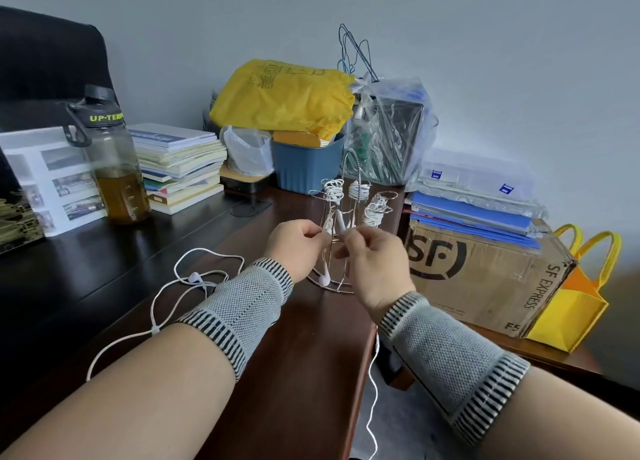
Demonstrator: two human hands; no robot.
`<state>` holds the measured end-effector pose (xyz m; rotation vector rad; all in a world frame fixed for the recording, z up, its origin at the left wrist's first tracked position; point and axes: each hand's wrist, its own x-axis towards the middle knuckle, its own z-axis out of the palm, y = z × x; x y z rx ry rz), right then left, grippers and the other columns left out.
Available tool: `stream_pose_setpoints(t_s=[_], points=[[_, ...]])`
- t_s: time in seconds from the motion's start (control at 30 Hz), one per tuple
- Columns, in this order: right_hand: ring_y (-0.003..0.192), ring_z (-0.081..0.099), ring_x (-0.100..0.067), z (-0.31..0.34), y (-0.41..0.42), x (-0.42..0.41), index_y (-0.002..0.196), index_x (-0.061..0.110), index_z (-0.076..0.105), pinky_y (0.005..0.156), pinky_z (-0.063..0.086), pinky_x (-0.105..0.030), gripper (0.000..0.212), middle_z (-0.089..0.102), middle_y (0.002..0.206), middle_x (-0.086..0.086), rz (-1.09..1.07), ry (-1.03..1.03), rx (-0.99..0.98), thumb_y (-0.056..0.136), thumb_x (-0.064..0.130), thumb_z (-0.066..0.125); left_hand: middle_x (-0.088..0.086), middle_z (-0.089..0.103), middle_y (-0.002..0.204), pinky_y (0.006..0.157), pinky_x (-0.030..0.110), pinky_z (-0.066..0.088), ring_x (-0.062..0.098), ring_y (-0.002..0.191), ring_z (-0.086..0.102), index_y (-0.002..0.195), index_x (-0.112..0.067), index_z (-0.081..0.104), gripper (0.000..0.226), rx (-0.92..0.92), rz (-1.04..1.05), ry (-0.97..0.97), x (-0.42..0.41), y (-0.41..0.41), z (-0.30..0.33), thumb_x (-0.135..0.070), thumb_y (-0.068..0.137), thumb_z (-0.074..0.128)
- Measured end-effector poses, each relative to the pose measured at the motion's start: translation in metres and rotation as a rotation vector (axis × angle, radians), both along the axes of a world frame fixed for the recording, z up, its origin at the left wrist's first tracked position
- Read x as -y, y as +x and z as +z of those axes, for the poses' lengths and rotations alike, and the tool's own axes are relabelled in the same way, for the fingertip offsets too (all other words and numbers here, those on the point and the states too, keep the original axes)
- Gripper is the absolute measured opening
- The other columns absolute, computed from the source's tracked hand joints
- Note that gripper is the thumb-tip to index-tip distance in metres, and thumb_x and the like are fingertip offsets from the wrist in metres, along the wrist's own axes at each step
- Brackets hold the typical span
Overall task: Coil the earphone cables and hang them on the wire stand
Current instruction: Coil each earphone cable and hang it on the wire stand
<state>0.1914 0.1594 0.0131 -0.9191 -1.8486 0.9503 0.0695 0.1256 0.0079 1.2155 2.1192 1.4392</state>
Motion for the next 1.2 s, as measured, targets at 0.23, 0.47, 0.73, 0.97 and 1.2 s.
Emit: stream_pose_setpoints(t_s=[0.23, 0.47, 0.73, 0.97, 1.2], points=[[0.063, 0.049, -0.027, -0.025, -0.005, 0.026, 0.064, 0.02, 0.042, 0.06, 0.035, -0.031, 0.031, 0.055, 0.064, -0.004, 0.015, 0.299, 0.257, 0.095, 0.018, 0.046, 0.018, 0.072, 0.081, 0.064, 0.032, 0.048, 0.03, 0.071, 0.064, 0.092, -0.002, 0.067, 0.042, 0.764, -0.252, 0.018, 0.002, 0.011, 0.025, -0.035, 0.097, 0.041], [0.101, 0.061, -0.026, -0.044, -0.004, 0.027, 0.138, 0.014, 0.037, 0.078, 0.043, -0.032, 0.042, 0.061, 0.113, -0.009, 0.053, 0.369, 0.554, 0.097, 0.009, 0.038, -0.001, 0.066, 0.059, 0.059, 0.026, 0.048, 0.01, 0.053, 0.064, 0.108, -0.001, 0.067, 0.019, 0.657, -0.295, -0.009, -0.001, 0.017, 0.035, -0.012, 0.094, 0.059], [0.077, 0.058, -0.022, -0.038, 0.013, -0.01, 0.106, 0.014, 0.063, 0.069, 0.041, -0.028, 0.03, 0.064, 0.084, -0.002, -0.05, 0.107, 0.405, 0.101, 0.022, 0.035, -0.004, 0.043, 0.058, 0.072, 0.032, 0.052, 0.006, 0.049, 0.041, 0.096, -0.011, 0.067, 0.008, 0.638, -0.356, -0.007, -0.007, 0.013, 0.026, -0.006, 0.091, 0.064], [0.061, 0.052, -0.02, -0.032, 0.016, -0.022, 0.08, 0.008, 0.065, 0.063, 0.046, -0.036, 0.027, 0.059, 0.064, -0.003, -0.15, -0.098, 0.079, 0.094, 0.017, 0.043, 0.008, 0.066, 0.088, 0.056, 0.026, 0.053, 0.013, 0.07, 0.066, 0.095, -0.01, 0.065, 0.007, 0.246, -0.236, -0.035, -0.007, -0.004, 0.0, -0.006, 0.089, 0.066], [0.049, 0.046, -0.011, -0.036, 0.01, -0.032, 0.088, 0.014, 0.066, 0.055, 0.038, -0.024, 0.022, 0.053, 0.055, 0.005, -0.175, -0.092, 0.146, 0.095, 0.018, 0.045, 0.002, 0.063, 0.083, 0.069, 0.033, 0.056, 0.013, 0.064, 0.059, 0.117, -0.023, 0.05, 0.037, 0.135, -0.141, 0.01, -0.008, -0.016, -0.009, -0.023, 0.086, 0.07]])
